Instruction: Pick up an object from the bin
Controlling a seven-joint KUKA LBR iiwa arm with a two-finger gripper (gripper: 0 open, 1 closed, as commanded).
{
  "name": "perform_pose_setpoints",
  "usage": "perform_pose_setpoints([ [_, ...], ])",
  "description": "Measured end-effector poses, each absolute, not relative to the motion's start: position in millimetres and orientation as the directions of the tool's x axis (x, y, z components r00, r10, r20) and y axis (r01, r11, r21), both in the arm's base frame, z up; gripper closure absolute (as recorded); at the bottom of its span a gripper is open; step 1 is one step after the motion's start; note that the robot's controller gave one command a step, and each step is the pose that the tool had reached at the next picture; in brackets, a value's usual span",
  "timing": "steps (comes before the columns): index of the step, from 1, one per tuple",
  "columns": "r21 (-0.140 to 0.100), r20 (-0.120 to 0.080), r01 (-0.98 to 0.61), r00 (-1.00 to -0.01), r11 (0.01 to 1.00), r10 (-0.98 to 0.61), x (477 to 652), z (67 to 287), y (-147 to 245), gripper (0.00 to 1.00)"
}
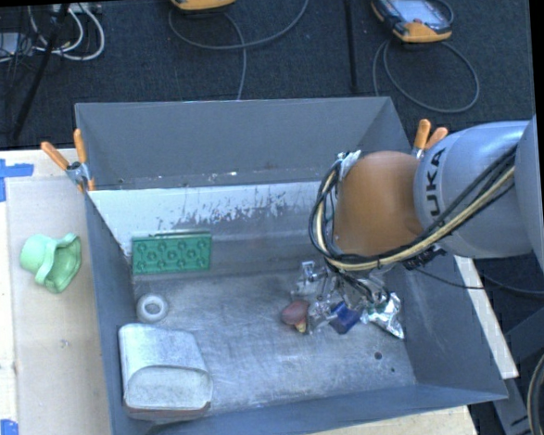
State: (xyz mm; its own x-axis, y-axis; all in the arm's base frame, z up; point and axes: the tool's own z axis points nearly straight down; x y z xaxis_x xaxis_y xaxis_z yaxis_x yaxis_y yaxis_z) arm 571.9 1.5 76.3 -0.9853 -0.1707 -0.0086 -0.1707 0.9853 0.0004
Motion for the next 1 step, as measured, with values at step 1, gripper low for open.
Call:
perform_pose_setpoints([
  [1, -0.001, -0.008, -0.213, -0.977, 0.977, -0.213, 567.1, 200.3, 9.9, 1.00],
])
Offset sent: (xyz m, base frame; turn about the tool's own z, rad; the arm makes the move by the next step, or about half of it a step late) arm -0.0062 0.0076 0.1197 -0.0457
